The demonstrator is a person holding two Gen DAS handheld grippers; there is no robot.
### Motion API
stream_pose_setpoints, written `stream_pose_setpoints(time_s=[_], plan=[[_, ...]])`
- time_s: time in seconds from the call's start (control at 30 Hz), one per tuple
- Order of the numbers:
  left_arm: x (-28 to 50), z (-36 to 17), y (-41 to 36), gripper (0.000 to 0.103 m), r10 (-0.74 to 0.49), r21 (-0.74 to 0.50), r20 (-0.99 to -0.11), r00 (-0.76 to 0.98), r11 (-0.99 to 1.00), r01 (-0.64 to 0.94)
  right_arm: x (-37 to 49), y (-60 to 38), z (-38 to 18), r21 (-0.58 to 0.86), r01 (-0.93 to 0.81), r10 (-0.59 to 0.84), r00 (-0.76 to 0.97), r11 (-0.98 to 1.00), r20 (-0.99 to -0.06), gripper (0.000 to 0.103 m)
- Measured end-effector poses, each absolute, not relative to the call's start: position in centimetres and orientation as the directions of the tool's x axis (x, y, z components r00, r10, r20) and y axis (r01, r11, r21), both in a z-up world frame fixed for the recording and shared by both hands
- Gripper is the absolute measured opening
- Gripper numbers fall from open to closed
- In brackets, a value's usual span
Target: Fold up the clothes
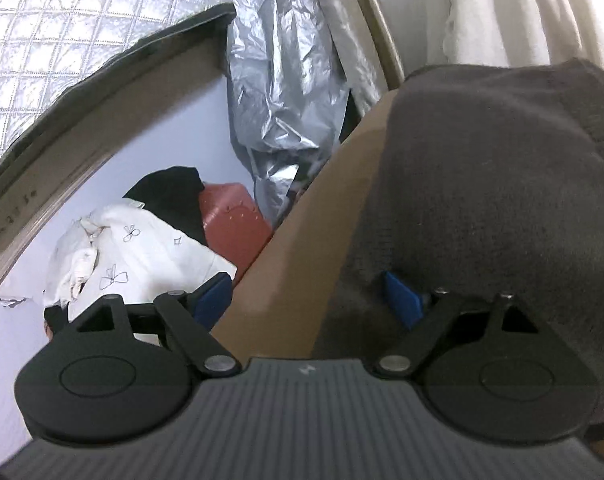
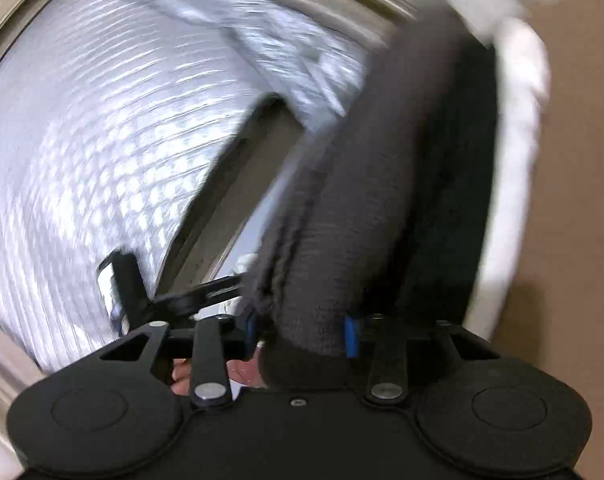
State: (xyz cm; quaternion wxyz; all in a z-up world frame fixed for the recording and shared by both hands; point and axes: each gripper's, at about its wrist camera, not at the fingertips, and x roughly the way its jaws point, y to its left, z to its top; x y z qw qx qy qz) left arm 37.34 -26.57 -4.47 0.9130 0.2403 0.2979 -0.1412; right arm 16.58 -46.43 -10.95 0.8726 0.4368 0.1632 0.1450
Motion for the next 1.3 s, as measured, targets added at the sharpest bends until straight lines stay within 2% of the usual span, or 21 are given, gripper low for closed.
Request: stream_pose_setpoints(time_s=[0.03,0.07,0.17,0.2,0.23,0.3,0.37,0.47,0.57,0.7,0.8,0.9,0.97,1.07,1.17,1.3], plan=[[37.1,-4.1,-26.5,0.08,-0.122,0.353,-0.609,0.784,0.843,0.405,16.2,-46.0,-10.1,0.804,-0.136,0.403,0.905,0.579,-0.137,0.041],[36.7,-3.9,-26.5,0.08,-0.123,0.36,-0.6,0.79,0.841,0.404,16.2,-45.6,-9.8,0.782,-0.135,0.402,0.902,0.609,-0.158,0.041],[36.4,-5.7,-27.8,0.084,0.022,0.513,-0.602,0.798,0.776,0.366,16.1,-44.3,-8.9,0.709,-0.132,0.396,0.891,0.693,-0.221,0.041],[36.3,-6.6,-28.2,0.084,0.06,0.57,-0.586,0.808,0.739,0.358,16.8,-44.2,-10.3,0.685,-0.067,0.377,0.871,0.725,-0.314,0.041],[36.1,-7.4,-28.6,0.084,0.094,0.618,-0.57,0.817,0.704,0.35,17.4,-44.6,-11.5,0.685,-0.028,0.372,0.855,0.728,-0.361,0.041],[35.4,-7.6,-28.7,0.084,0.105,0.645,-0.545,0.831,0.686,0.337,16.6,-45.0,-13.0,0.732,-0.036,0.39,0.863,0.68,-0.32,0.041],[34.1,-7.0,-28.7,0.084,0.099,0.649,-0.529,0.843,0.687,0.327,15.6,-44.8,-12.6,0.732,-0.053,0.376,0.882,0.679,-0.285,0.045],[31.7,-5.5,-28.4,0.084,0.069,0.608,-0.536,0.842,0.723,0.328,14.0,-44.1,-11.1,0.636,-0.042,0.331,0.879,0.77,-0.344,0.05],[29.3,-4.3,-28.0,0.087,0.027,0.516,-0.602,0.798,0.776,0.362,12.5,-43.7,-8.9,0.504,-0.019,0.258,0.875,0.864,-0.41,0.05],[24.6,-4.1,-27.4,0.096,-0.089,0.292,-0.709,0.7,0.866,0.406,9.2,-43.5,-6.1,0.35,0.042,0.122,0.894,0.936,-0.432,0.055],[21.2,-4.2,-27.5,0.096,-0.173,0.143,-0.754,0.633,0.898,0.416,7.5,-43.0,-4.4,0.235,0.096,0.022,0.891,0.967,-0.454,0.057],[18.3,-3.9,-28.3,0.096,-0.225,0.108,-0.728,0.648,0.895,0.432,6.3,-42.7,-3.1,0.196,0.086,0.019,0.877,0.977,-0.481,0.064],[16.4,-3.9,-28.3,0.097,-0.244,0.097,-0.696,0.675,0.9,0.425,5.1,-43.1,-3.0,0.199,0.107,0.006,0.869,0.974,-0.494,0.074],[14.9,-4.6,-28.2,0.097,-0.212,0.088,-0.708,0.674,0.92,0.382,3.2,-43.7,-2.9,0.203,0.138,-0.014,0.858,0.969,-0.514,0.074],[13.6,-4.9,-27.7,0.097,-0.238,0.044,-0.715,0.658,0.923,0.381,1.3,-43.4,-2.8,0.14,0.209,-0.098,0.825,0.968,-0.557,0.074],[12.3,-5.5,-28.0,0.1,-0.231,0.099,-0.707,0.669,0.904,0.417,0.0,-43.7,-2.3,0.121,0.251,-0.136,0.803,0.96,-0.581,0.076]])
